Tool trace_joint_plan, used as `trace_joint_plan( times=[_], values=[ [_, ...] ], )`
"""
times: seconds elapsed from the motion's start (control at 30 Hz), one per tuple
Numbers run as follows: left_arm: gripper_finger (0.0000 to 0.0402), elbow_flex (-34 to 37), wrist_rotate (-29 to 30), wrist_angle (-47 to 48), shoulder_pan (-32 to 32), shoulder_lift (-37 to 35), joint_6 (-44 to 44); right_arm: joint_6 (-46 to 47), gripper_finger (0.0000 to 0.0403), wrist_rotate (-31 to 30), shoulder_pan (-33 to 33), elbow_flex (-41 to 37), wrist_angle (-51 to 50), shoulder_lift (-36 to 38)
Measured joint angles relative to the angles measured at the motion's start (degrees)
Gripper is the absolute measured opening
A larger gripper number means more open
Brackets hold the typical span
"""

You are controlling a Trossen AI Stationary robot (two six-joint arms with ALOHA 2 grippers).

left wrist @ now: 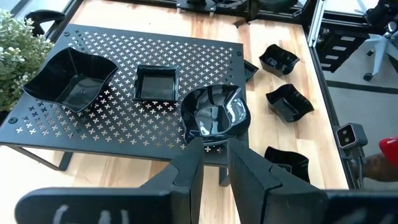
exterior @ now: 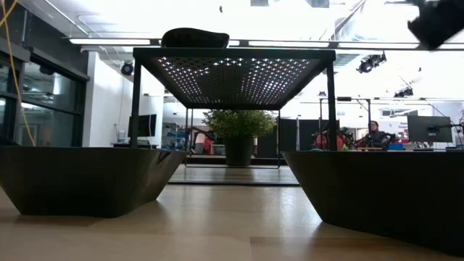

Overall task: Pick & Place Mini shaped plates
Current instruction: Stack the square plate on top of the square plates on the shelf

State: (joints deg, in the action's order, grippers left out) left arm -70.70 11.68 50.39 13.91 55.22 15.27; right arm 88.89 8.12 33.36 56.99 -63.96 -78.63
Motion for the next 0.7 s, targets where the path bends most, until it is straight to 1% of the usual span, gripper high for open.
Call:
trace_joint_plan(
  times=[0.1, 0.2, 0.3, 0.5, 0.7],
  values=[
    [0.0069, 0.00, -0.01, -0.36, 0.00, 0.00, 0.22, -3.24, 0.0000, -1.91, -0.07, 4.34, -6.29, 0.00],
    [0.0069, 0.00, -0.02, -1.48, 0.00, 0.00, 0.60, -8.71, 0.0000, -4.15, -0.64, 8.94, -11.35, 0.00],
    [0.0069, 0.00, -0.04, -1.51, 0.00, 0.00, 1.84, -15.36, 0.0000, -7.89, -1.84, 13.35, -15.57, -0.01],
    [0.0069, 0.00, 0.21, -1.49, 0.00, 0.00, 5.57, -31.50, 0.0000, -16.93, -6.83, 22.09, -21.19, -0.02],
    [0.0069, 0.00, 1.36, -1.49, -0.02, 0.00, 8.14, -51.09, 0.0000, -23.09, -13.83, 30.02, -21.78, -1.30]
  ],
)
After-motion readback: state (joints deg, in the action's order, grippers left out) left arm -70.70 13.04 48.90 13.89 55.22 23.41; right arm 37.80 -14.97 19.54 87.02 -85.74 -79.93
